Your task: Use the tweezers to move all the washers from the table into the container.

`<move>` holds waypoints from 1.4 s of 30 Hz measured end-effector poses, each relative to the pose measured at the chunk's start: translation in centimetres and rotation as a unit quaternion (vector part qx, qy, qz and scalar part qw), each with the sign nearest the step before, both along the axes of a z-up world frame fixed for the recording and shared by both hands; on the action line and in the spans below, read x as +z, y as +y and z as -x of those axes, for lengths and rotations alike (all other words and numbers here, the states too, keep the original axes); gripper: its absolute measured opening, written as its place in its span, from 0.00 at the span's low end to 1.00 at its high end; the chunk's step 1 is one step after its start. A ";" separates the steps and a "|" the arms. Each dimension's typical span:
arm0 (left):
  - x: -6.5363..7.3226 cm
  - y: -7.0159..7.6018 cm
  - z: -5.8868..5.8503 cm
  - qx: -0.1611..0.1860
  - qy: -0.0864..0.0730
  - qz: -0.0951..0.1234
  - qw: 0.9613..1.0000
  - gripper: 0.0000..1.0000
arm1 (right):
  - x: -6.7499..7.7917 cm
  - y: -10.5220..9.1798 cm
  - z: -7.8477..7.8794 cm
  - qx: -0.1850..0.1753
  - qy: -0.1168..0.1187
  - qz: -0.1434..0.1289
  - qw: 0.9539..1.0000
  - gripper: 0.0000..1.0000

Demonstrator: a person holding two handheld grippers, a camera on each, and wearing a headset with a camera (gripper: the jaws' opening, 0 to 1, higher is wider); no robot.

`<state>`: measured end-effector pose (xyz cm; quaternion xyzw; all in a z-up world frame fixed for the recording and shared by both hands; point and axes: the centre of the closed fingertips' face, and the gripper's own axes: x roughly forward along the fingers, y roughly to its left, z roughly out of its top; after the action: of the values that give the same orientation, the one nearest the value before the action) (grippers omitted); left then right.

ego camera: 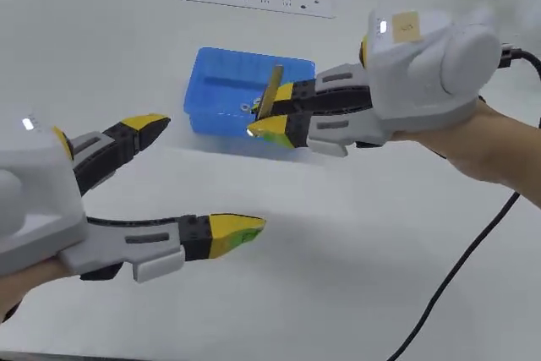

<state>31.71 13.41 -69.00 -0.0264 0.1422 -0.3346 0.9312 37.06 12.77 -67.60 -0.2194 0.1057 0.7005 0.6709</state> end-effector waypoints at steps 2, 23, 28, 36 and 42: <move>-0.2 0.0 0.5 -0.002 0.000 -0.004 1.000 1.00 | 0.4 0.1 -0.3 0.000 -0.002 -0.002 1.000 0.11; -2.3 3.7 2.9 0.048 0.027 -0.031 0.998 1.00 | -5.6 1.7 -10.4 -0.082 0.022 0.033 0.996 0.11; -2.2 4.5 2.8 0.064 0.029 -0.028 0.997 0.99 | -7.8 1.7 -10.9 -0.086 0.035 0.051 0.994 0.11; -2.5 4.1 2.3 0.060 0.037 -0.030 0.997 0.99 | -8.5 1.5 -10.8 -0.088 0.042 0.059 0.993 0.11; -2.2 3.5 1.9 0.051 0.033 -0.029 0.998 0.99 | -8.3 1.2 -10.8 -0.091 0.045 0.059 0.993 0.12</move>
<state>29.78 16.91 -71.22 -0.0175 0.1812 -0.2810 0.9423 47.86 13.99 -75.85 -0.2165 0.1966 0.6381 0.7123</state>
